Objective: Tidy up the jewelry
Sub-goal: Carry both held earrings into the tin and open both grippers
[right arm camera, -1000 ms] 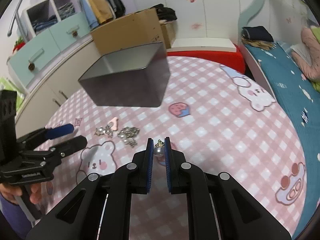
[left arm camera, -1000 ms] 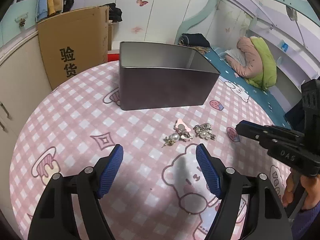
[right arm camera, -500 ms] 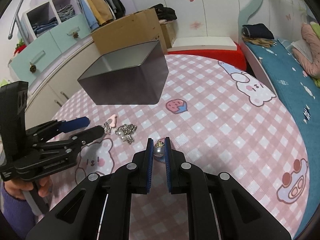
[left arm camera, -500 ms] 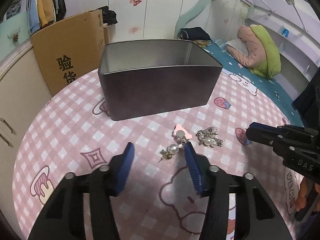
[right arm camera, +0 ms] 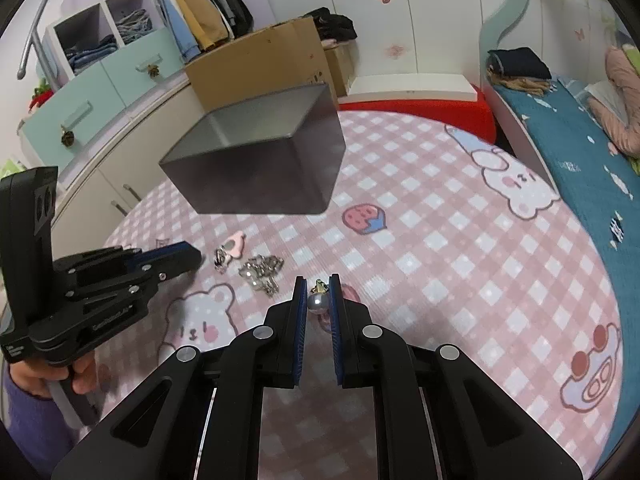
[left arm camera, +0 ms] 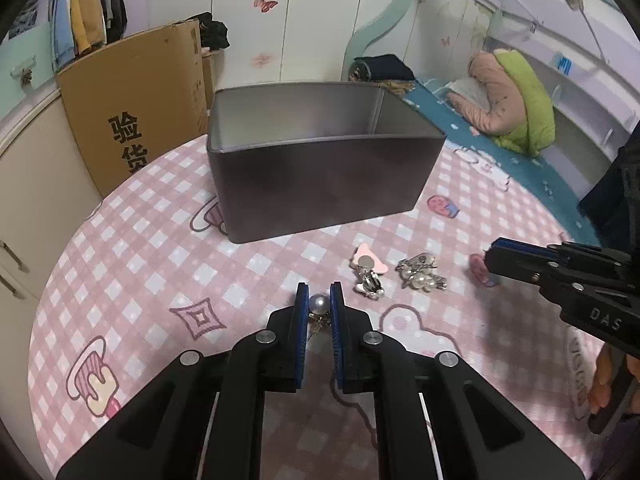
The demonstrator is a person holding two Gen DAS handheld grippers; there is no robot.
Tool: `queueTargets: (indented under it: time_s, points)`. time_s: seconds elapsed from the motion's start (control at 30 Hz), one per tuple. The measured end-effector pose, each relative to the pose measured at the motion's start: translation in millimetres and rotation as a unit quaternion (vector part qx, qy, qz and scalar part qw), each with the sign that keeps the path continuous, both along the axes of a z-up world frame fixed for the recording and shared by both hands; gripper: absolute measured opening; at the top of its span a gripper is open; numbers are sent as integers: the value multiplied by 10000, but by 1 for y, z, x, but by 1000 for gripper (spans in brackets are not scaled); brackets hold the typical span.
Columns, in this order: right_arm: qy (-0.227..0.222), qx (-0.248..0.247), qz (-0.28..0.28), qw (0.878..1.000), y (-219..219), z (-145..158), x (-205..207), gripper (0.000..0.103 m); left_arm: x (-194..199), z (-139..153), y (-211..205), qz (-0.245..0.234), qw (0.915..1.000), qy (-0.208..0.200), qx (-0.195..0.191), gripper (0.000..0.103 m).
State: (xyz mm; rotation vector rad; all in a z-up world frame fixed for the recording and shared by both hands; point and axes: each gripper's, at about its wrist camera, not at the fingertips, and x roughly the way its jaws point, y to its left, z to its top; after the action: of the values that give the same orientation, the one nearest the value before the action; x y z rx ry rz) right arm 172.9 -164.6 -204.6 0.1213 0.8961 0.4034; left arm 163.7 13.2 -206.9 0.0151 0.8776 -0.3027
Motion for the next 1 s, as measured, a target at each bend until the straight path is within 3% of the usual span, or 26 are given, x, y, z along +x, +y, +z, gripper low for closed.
queueTargets:
  time_s: [0.27, 0.5, 0.73, 1.0]
  points:
    - [-343, 21, 71, 9994, 6, 37, 5, 12, -12, 49, 10, -164, 9981, -462, -360, 9]
    - [-653, 44, 167, 9977, 20, 74, 26, 12, 10, 89, 14, -237, 9954, -736, -565, 9]
    - [-544, 331, 251, 9977, 34, 89, 61, 12, 60, 95, 19, -184, 9953, -315, -897, 9]
    - [-110, 419, 296, 9986, 51, 72, 94, 12, 103, 62, 20, -41, 9938, 464, -1012, 9]
